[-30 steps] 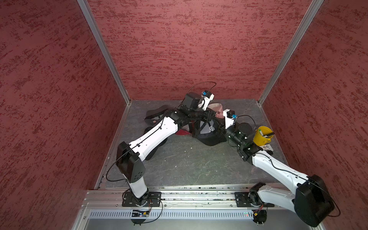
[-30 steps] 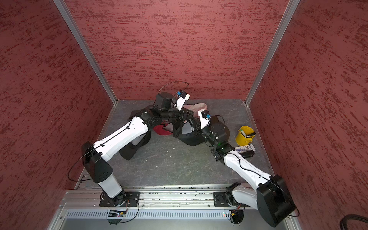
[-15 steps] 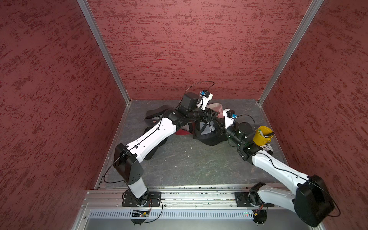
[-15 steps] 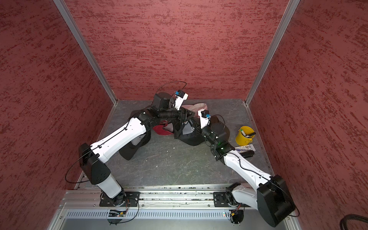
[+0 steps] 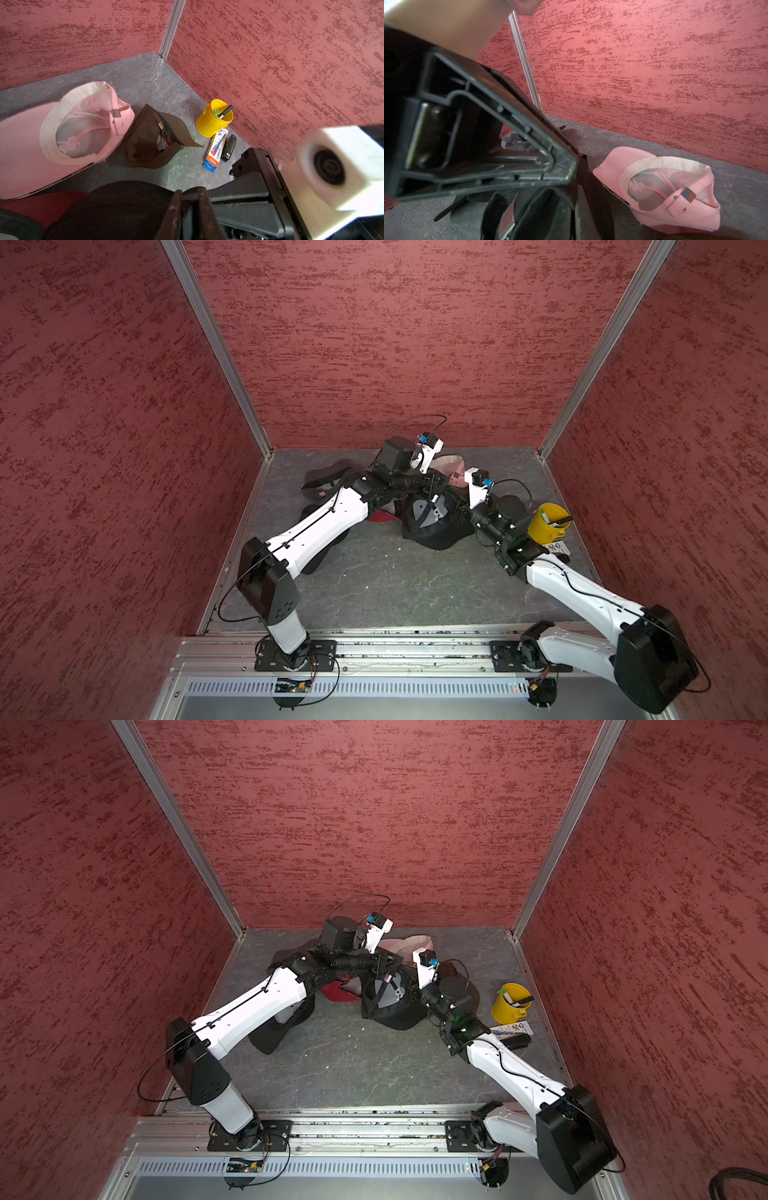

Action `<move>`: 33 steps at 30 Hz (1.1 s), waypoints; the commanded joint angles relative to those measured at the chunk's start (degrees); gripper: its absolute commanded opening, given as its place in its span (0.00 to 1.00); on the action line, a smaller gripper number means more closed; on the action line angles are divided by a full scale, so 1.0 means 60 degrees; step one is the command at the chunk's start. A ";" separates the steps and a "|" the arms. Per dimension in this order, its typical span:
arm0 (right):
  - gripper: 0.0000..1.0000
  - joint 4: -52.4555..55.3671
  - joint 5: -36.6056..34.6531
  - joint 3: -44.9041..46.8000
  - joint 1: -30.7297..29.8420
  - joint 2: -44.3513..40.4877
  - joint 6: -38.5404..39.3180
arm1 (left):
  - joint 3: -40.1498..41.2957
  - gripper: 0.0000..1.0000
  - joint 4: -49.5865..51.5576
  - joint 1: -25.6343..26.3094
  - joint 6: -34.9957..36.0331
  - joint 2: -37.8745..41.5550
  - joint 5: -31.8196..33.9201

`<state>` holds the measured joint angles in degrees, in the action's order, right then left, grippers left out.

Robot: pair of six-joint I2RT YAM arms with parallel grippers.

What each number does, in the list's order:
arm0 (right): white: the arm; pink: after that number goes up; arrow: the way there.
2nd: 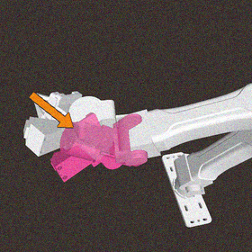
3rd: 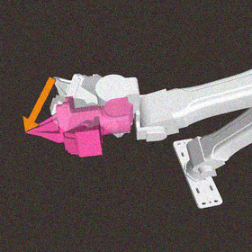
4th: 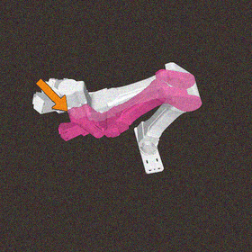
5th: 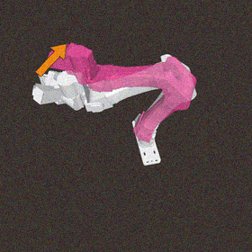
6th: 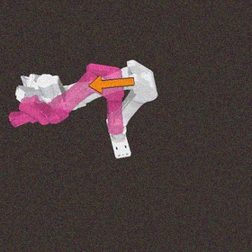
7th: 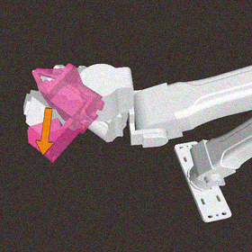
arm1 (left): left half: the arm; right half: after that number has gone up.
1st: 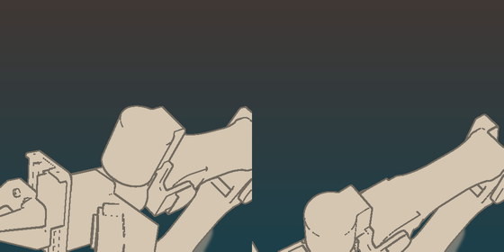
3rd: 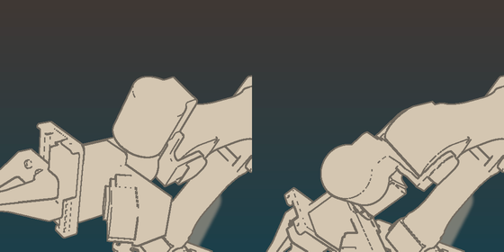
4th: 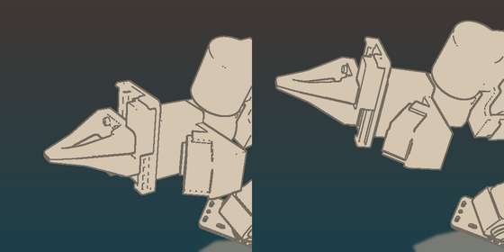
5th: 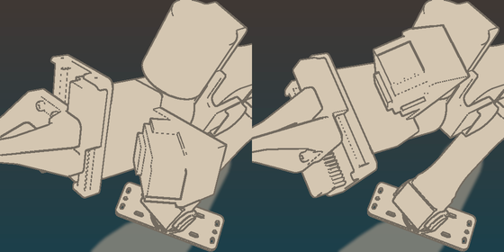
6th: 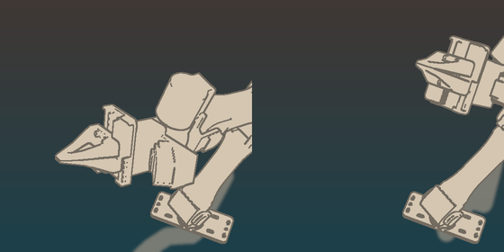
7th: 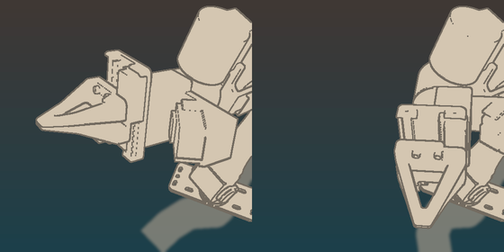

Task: Open the adjustable buckle of the baseball cap
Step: Open the adjustable buckle on the baseball cap.

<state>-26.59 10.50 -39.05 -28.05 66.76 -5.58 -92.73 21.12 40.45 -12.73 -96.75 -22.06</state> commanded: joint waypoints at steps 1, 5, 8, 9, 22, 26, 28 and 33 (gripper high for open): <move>0.00 -0.0255 -0.0051 -0.0288 -0.0093 -0.0035 -0.0042 | 0.0218 0.04 -0.0406 -0.0002 -0.0030 0.0302 -0.0196; 0.00 -0.0271 -0.0286 -0.0282 -0.0099 -0.0046 -0.0137 | 0.0410 0.00 -0.0601 -0.0061 -0.0139 0.0467 -0.0249; 0.00 -0.0207 -0.0525 -0.0329 -0.0100 -0.0013 -0.0215 | 0.0660 0.00 -0.0816 -0.0160 -0.0301 0.0715 -0.0247; 0.00 -0.0160 -0.0549 -0.0340 -0.0100 0.0016 -0.0231 | 0.0722 0.00 -0.0880 -0.0178 -0.0322 0.0803 -0.0274; 0.00 0.0458 -0.0598 -0.0791 -0.0040 0.0682 -0.0605 | 0.1874 0.00 -0.1840 -0.0135 -0.0125 0.1886 -0.1037; 0.00 0.0451 -0.0463 -0.0790 -0.0037 0.0747 -0.0751 | 0.2055 0.00 -0.1790 -0.0149 -0.0091 0.2039 -0.0981; 0.00 0.0468 -0.0432 -0.0769 -0.0041 0.0793 -0.0831 | 0.2084 0.00 -0.1798 -0.0135 -0.0075 0.2068 -0.0976; 0.00 0.0608 -0.0459 -0.0734 -0.0016 0.0836 -0.0908 | 0.2276 0.00 -0.2051 -0.0091 -0.0104 0.2259 -0.0937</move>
<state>-24.12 8.84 -42.46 -28.45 71.26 -10.00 -79.61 11.73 39.48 -14.13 -86.08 -25.85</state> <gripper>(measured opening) 0.048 0.055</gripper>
